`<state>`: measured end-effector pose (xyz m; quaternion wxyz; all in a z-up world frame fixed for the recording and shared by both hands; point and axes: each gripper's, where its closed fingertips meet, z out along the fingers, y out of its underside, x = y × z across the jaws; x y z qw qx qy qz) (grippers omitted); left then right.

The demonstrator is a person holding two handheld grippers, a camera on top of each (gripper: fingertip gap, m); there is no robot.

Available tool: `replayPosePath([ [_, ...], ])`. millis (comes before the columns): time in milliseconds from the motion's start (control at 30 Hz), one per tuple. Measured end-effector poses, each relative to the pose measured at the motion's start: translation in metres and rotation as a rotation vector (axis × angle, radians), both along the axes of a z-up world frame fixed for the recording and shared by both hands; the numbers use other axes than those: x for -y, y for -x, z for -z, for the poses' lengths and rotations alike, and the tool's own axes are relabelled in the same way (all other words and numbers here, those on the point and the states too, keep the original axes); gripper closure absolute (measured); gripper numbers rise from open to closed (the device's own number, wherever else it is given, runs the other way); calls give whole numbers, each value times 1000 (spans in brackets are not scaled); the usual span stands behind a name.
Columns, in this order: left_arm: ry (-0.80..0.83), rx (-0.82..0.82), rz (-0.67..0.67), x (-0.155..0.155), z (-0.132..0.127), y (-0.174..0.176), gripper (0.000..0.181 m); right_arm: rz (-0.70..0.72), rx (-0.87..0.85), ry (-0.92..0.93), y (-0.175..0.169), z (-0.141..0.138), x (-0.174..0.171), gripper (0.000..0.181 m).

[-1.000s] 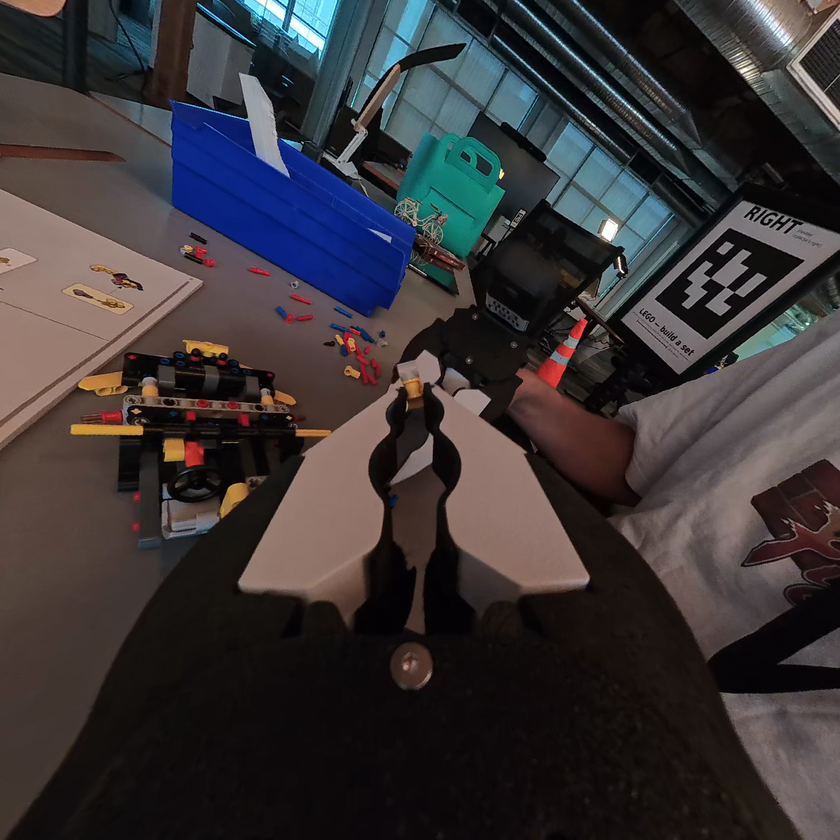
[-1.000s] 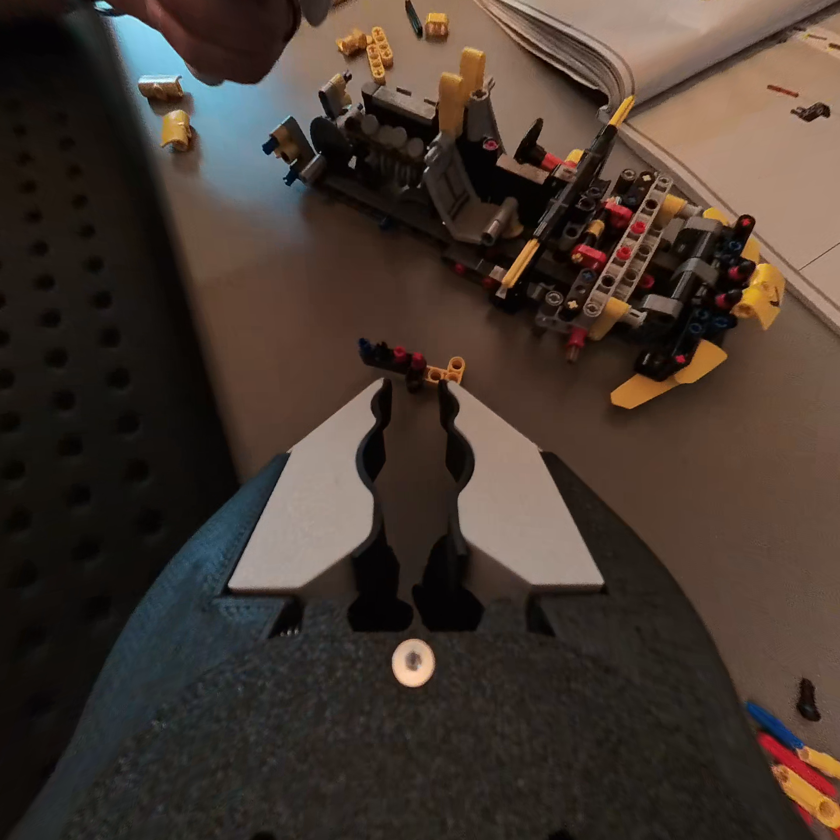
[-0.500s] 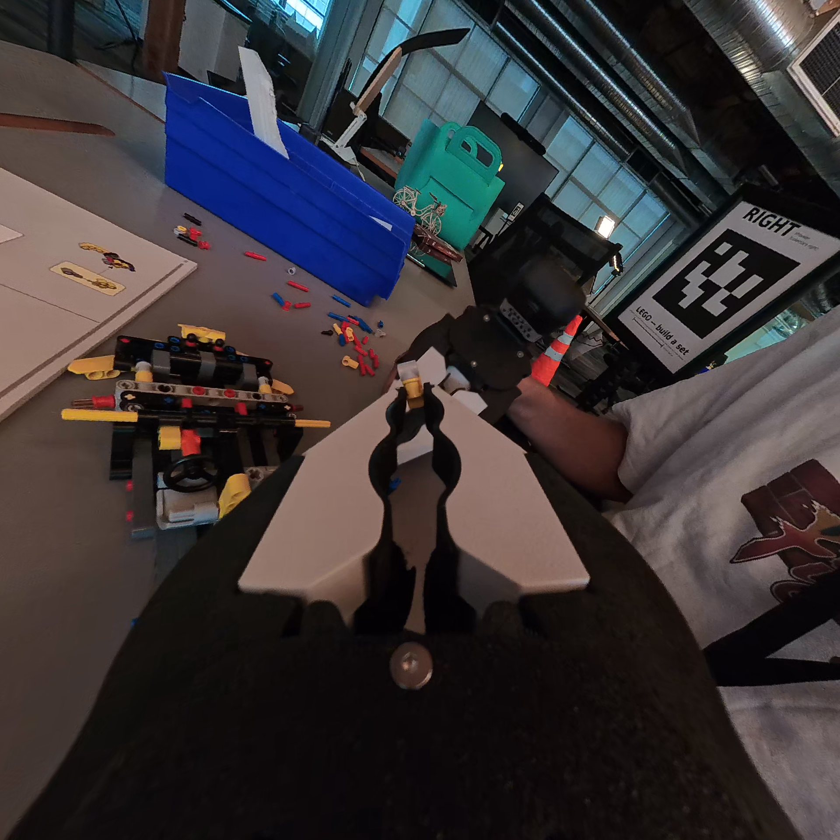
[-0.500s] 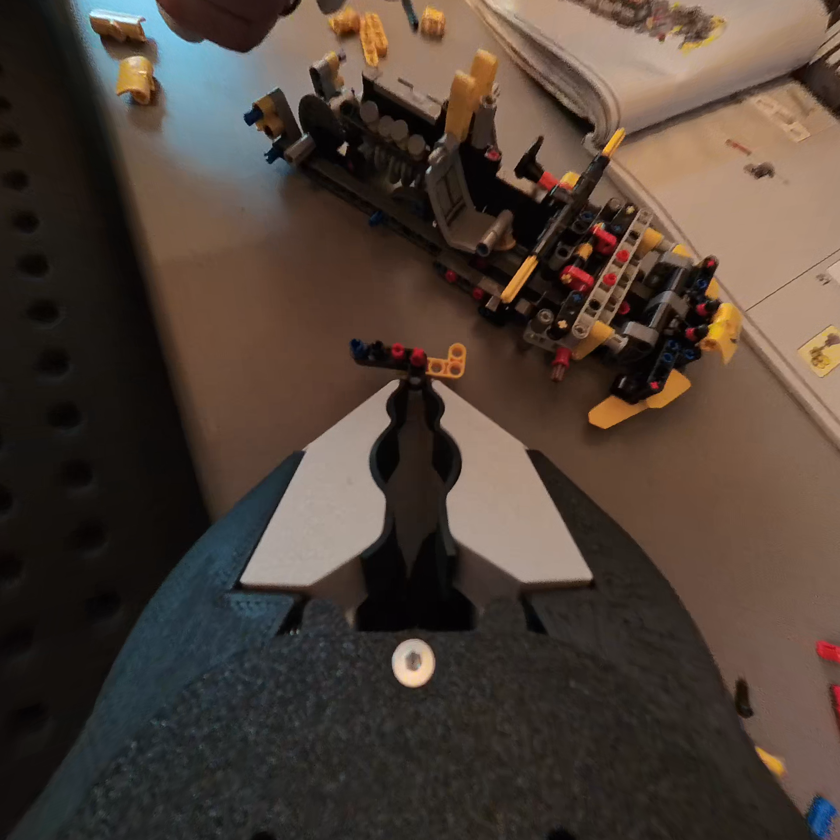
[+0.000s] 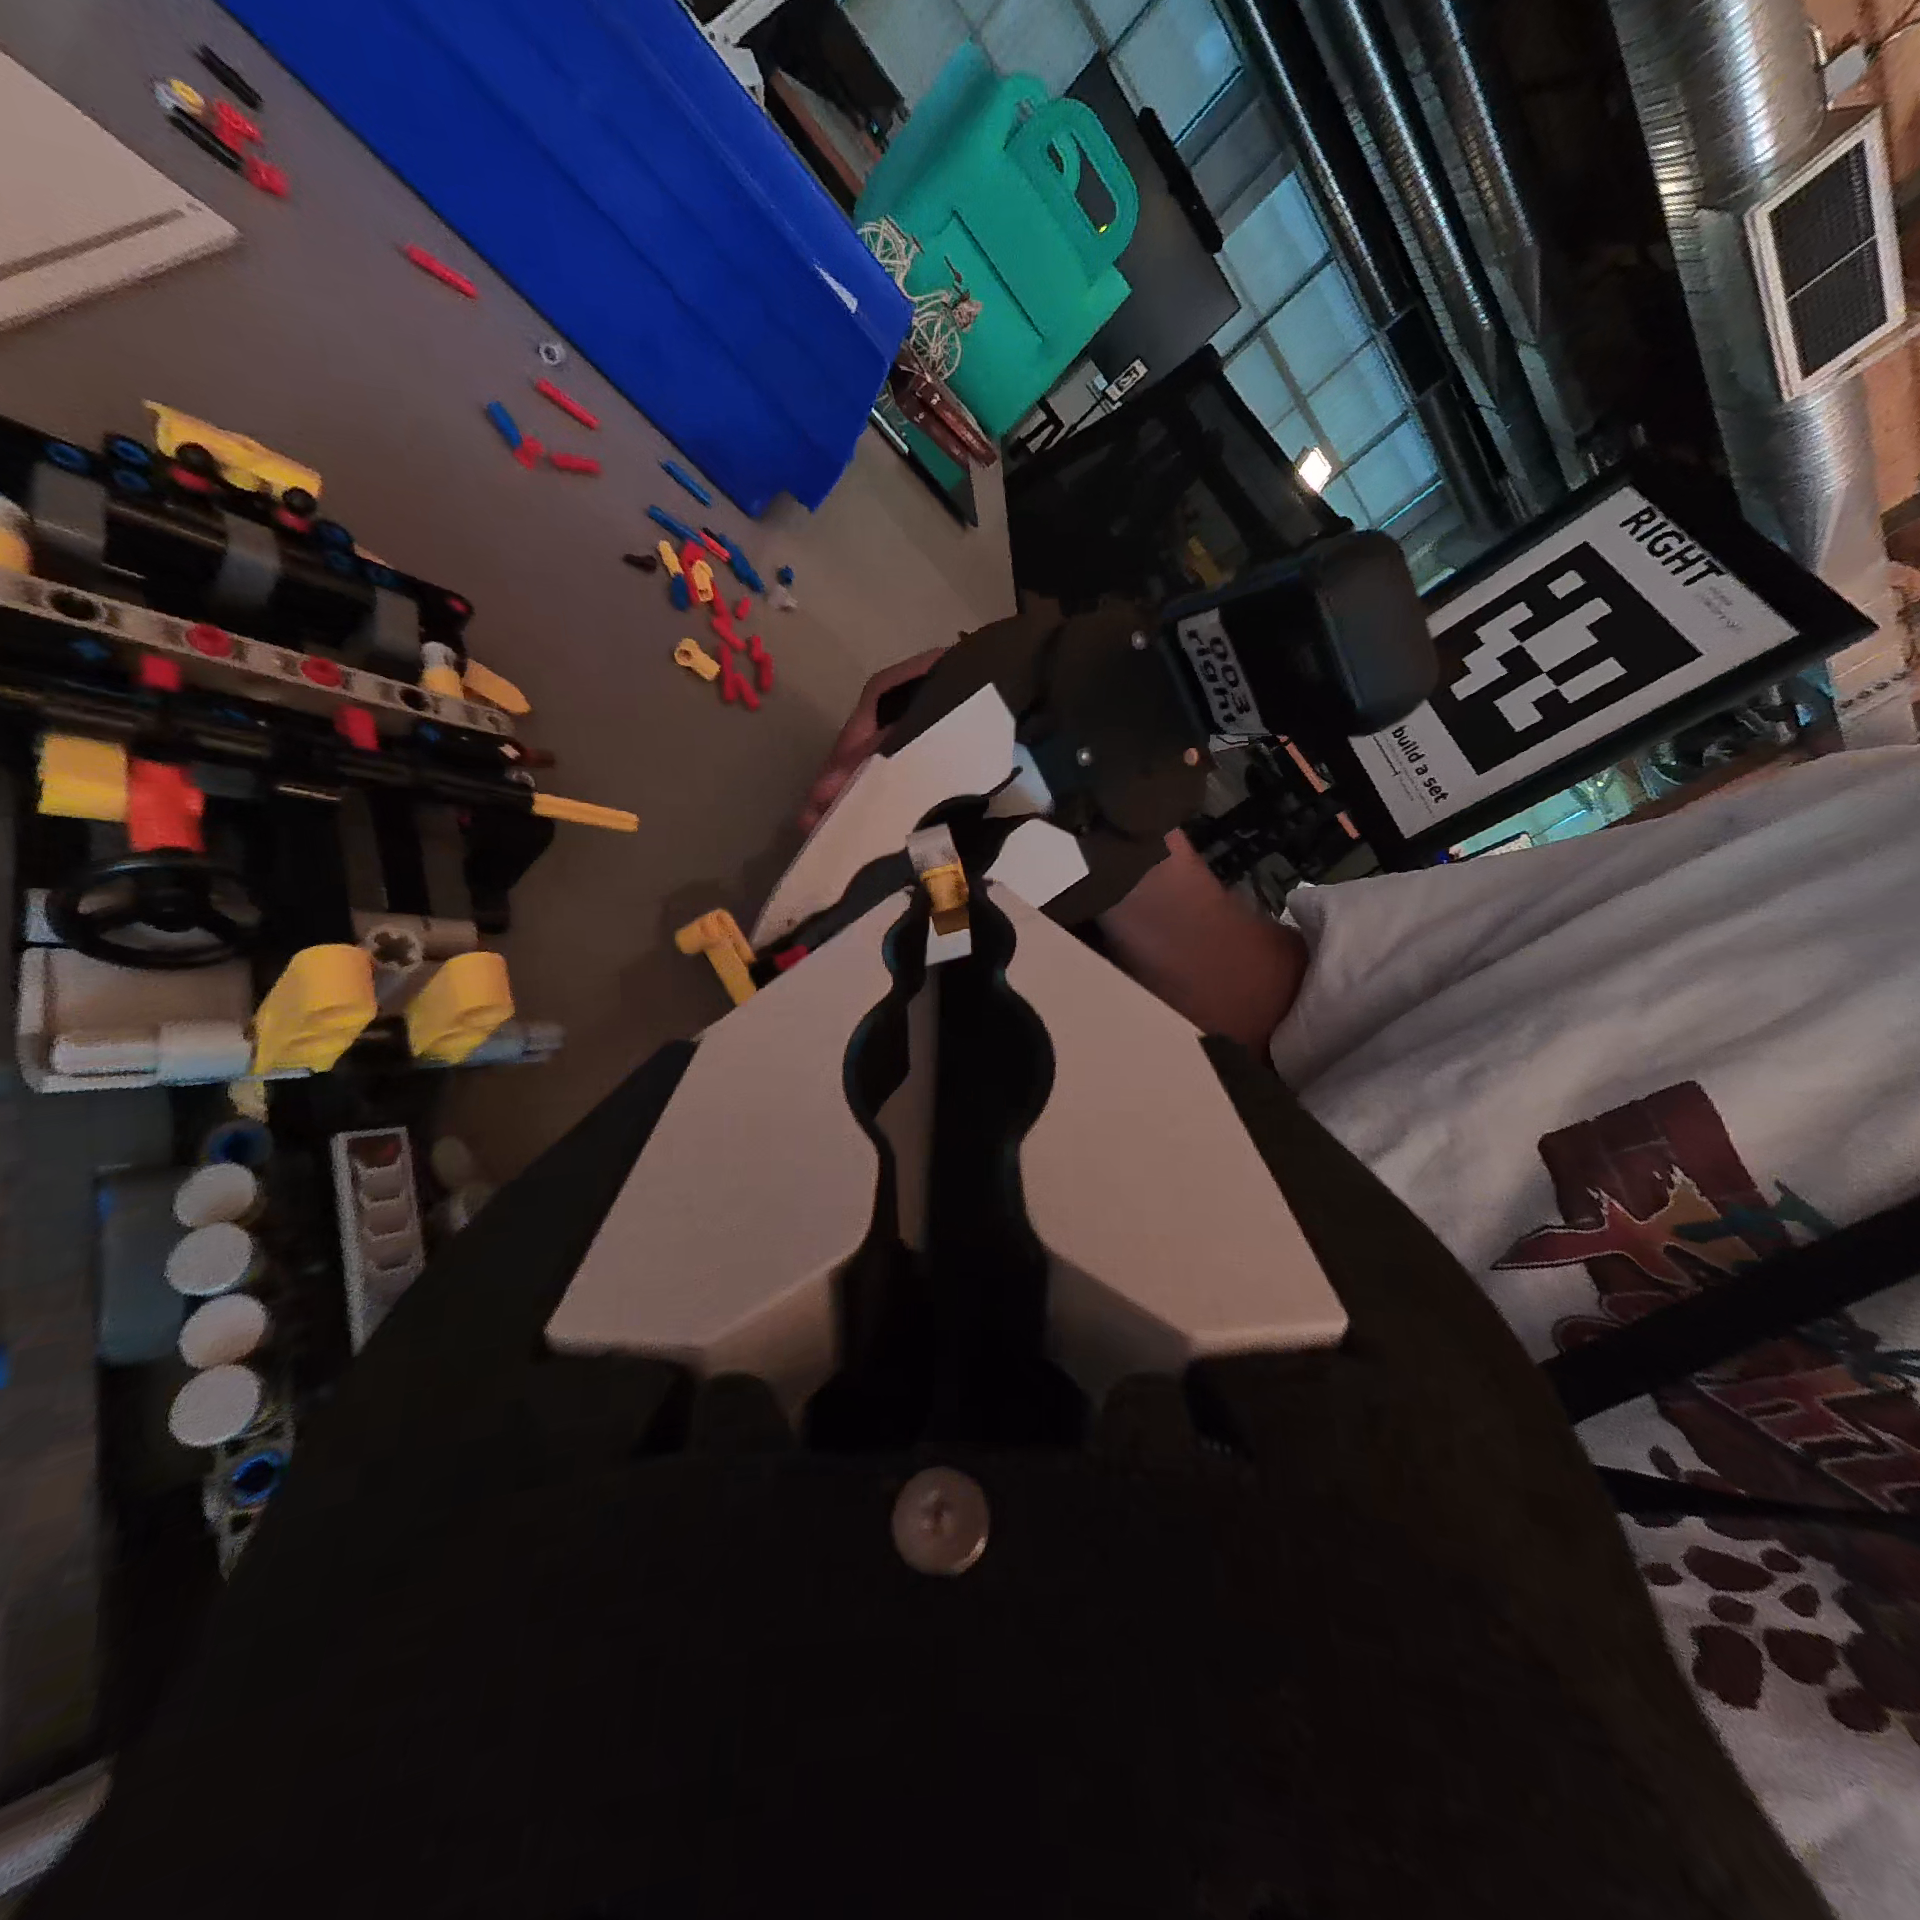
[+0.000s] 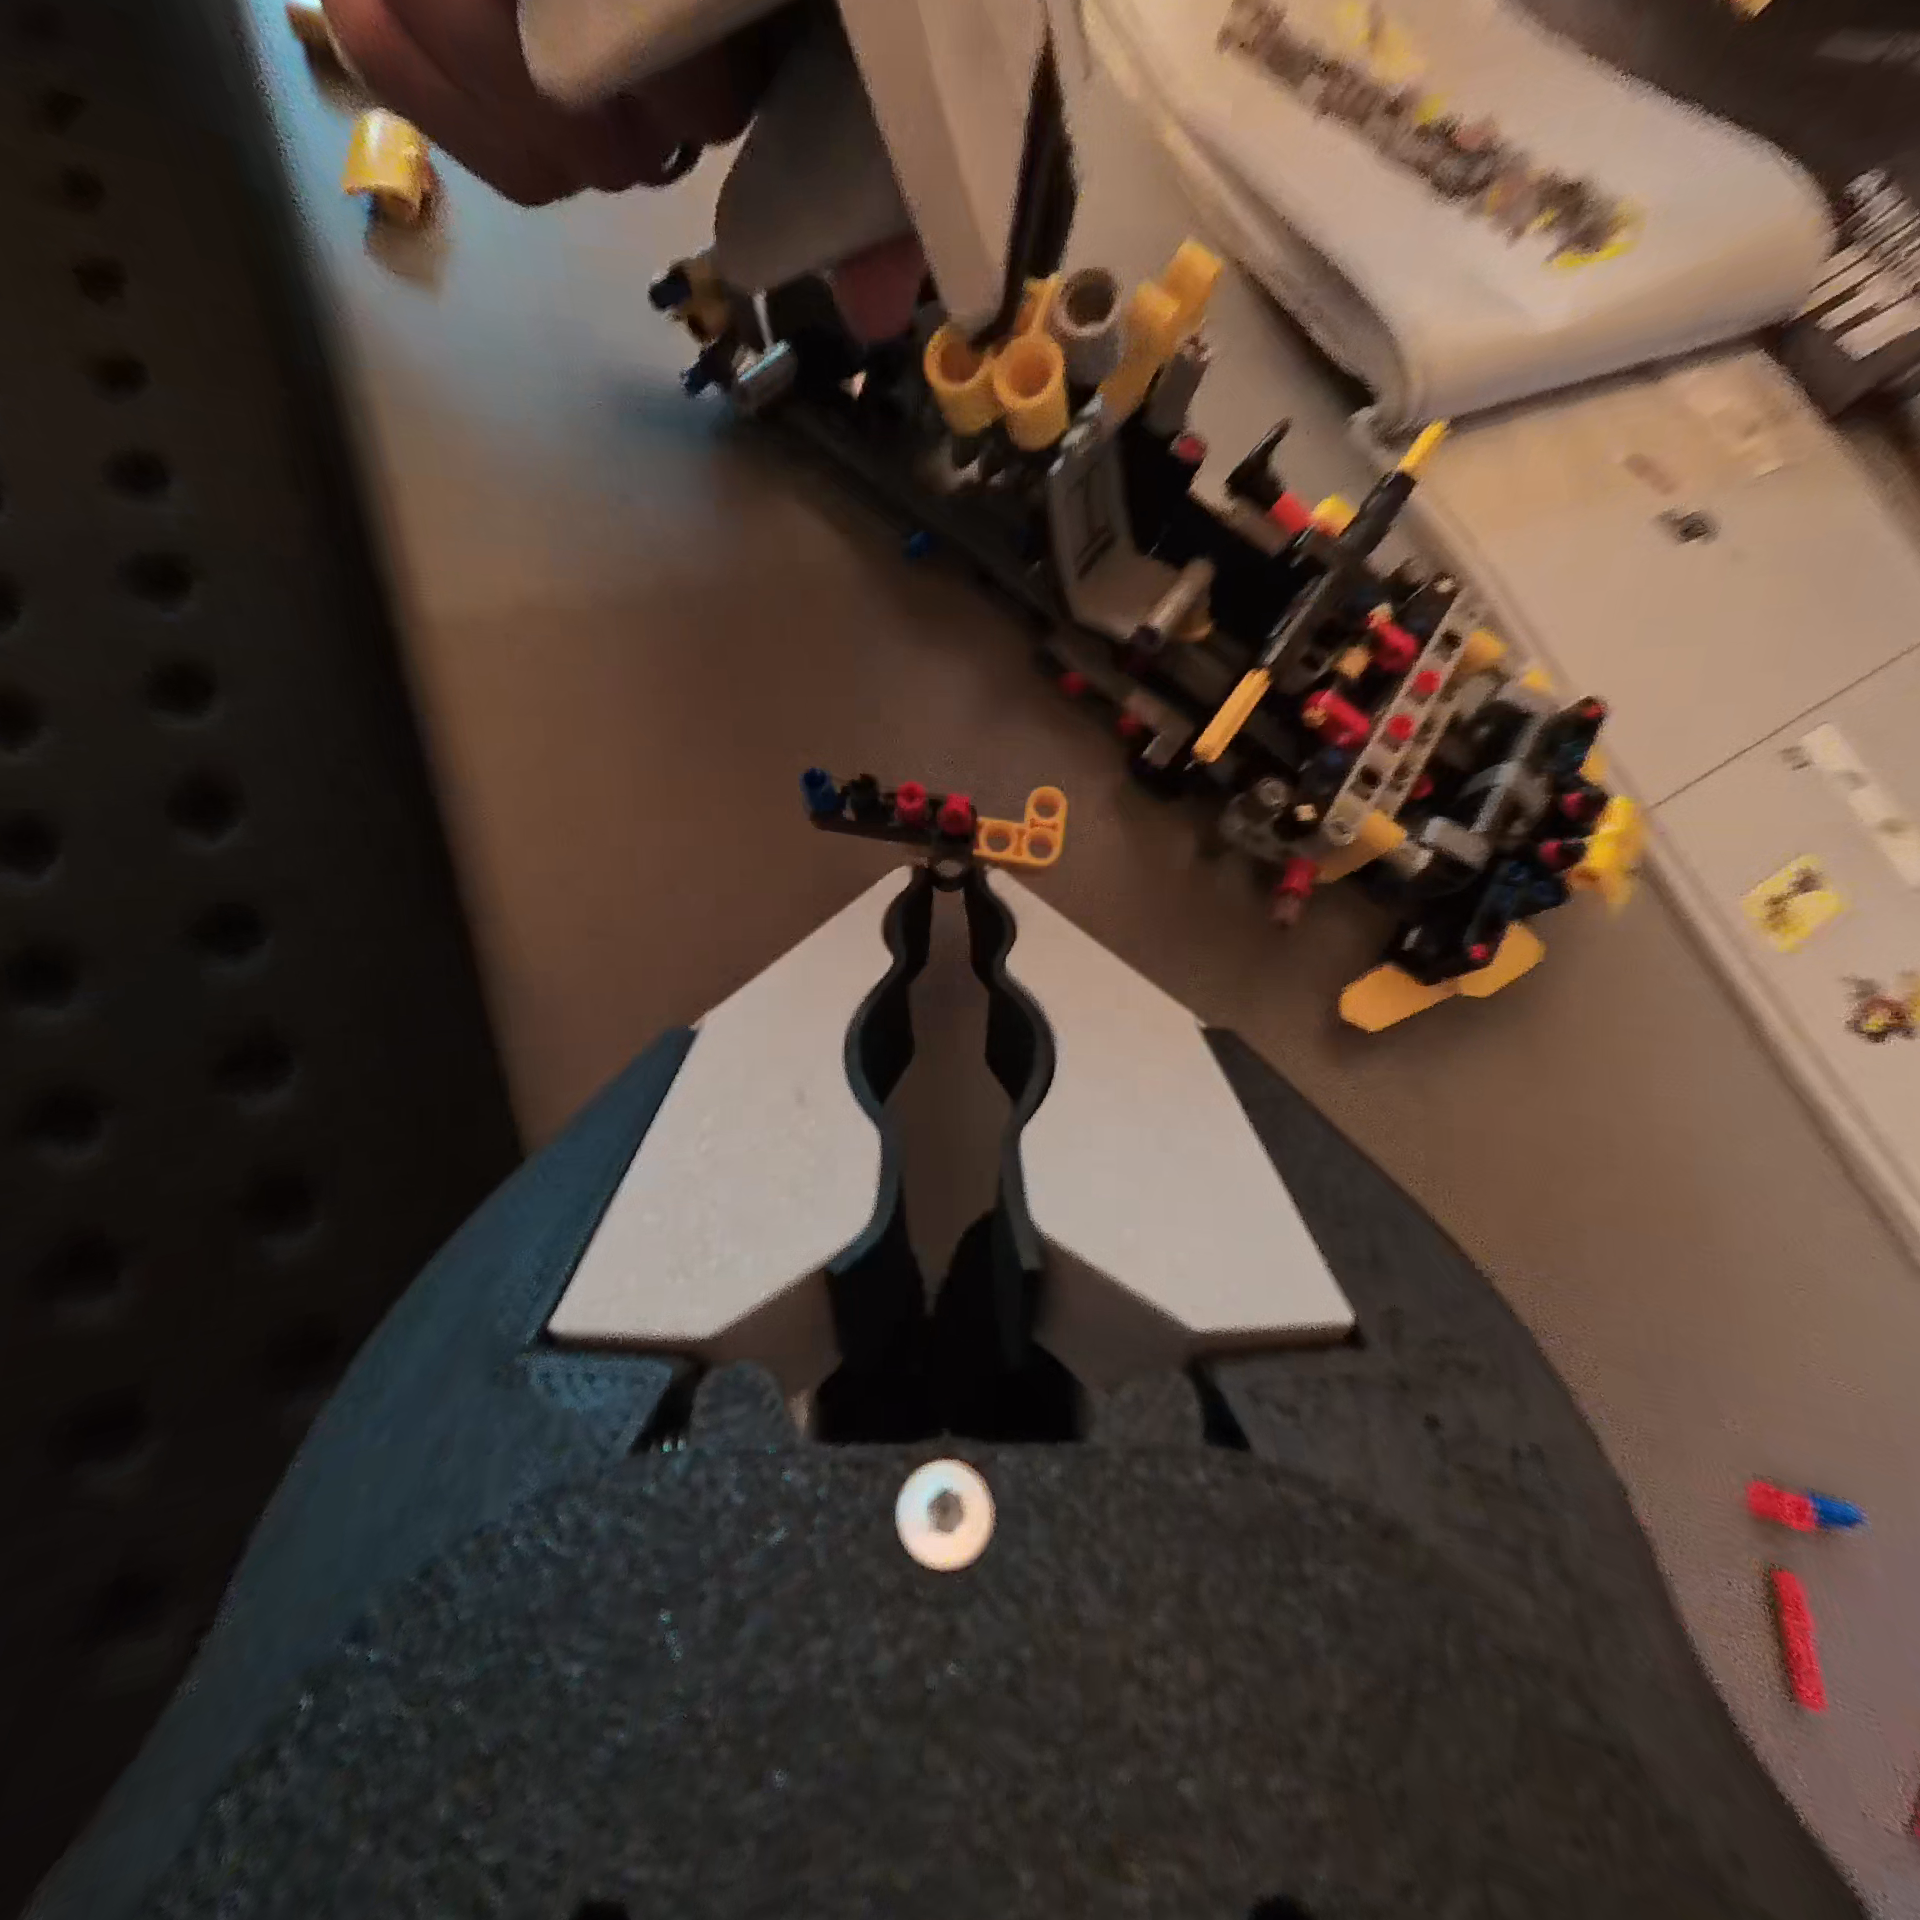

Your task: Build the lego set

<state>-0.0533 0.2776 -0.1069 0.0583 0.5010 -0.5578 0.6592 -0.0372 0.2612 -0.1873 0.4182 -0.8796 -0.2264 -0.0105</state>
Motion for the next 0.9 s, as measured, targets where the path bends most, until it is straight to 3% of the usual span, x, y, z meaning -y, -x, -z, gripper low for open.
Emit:
replayPosePath([
  [267, 50, -39, -1, 3, 1, 0, 173, -9, -27, 90, 1, 17, 8, 174],
  [600, -74, -27, -13, 14, 14, 0, 173, 34, 92, -217, -3, -39, -11, 175],
  [900, -35, -50, -14, 12, 15, -1, 173, 65, 176, -149, -9, -25, -12, 175],
])
